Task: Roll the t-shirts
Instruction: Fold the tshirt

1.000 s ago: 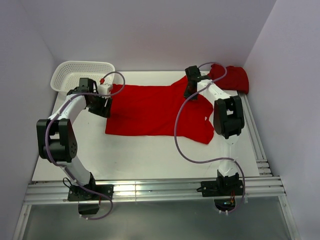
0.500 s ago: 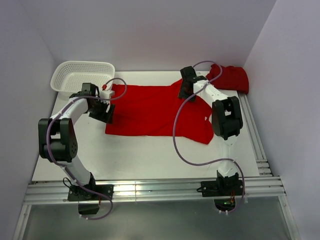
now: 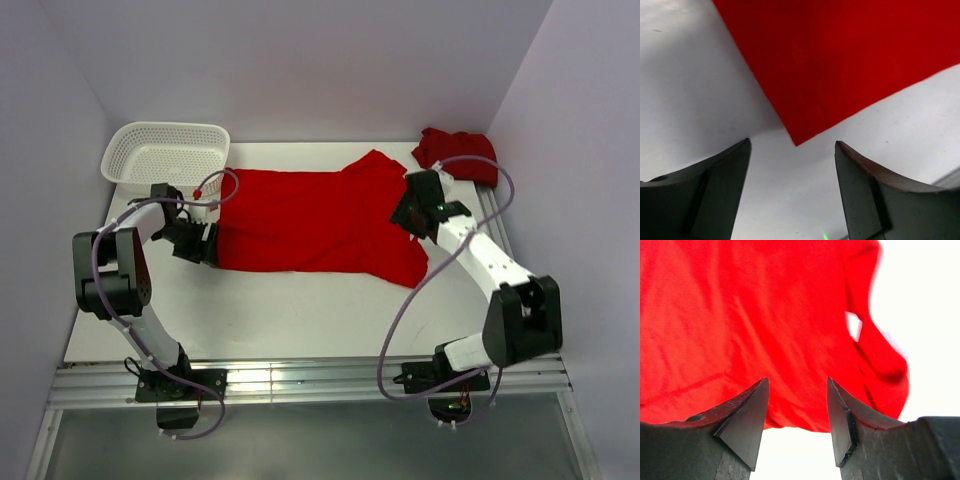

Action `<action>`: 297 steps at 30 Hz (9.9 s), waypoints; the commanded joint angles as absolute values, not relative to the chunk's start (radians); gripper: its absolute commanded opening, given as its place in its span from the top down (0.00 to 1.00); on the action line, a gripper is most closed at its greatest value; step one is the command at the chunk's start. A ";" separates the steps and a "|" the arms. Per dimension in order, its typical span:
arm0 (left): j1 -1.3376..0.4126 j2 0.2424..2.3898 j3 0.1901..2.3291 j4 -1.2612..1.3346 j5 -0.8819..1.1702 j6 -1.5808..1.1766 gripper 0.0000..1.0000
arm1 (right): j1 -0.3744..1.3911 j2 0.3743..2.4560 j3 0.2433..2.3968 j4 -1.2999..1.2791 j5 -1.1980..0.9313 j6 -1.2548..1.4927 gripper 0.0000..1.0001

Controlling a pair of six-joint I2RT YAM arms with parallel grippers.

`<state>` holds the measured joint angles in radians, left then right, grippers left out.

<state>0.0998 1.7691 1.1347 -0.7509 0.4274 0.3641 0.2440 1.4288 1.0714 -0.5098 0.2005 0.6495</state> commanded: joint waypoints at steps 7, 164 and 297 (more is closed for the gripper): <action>0.109 1.845 1.097 -0.726 0.577 0.313 0.33 | 0.200 1.091 0.664 -0.410 0.157 0.802 0.39; -0.074 2.194 1.769 -0.511 0.130 0.405 0.41 | 0.043 2.028 1.635 -0.466 -0.044 0.607 0.50; -0.112 1.941 1.525 -0.449 0.104 0.457 1.00 | 0.373 1.867 1.614 -0.626 0.502 0.573 1.00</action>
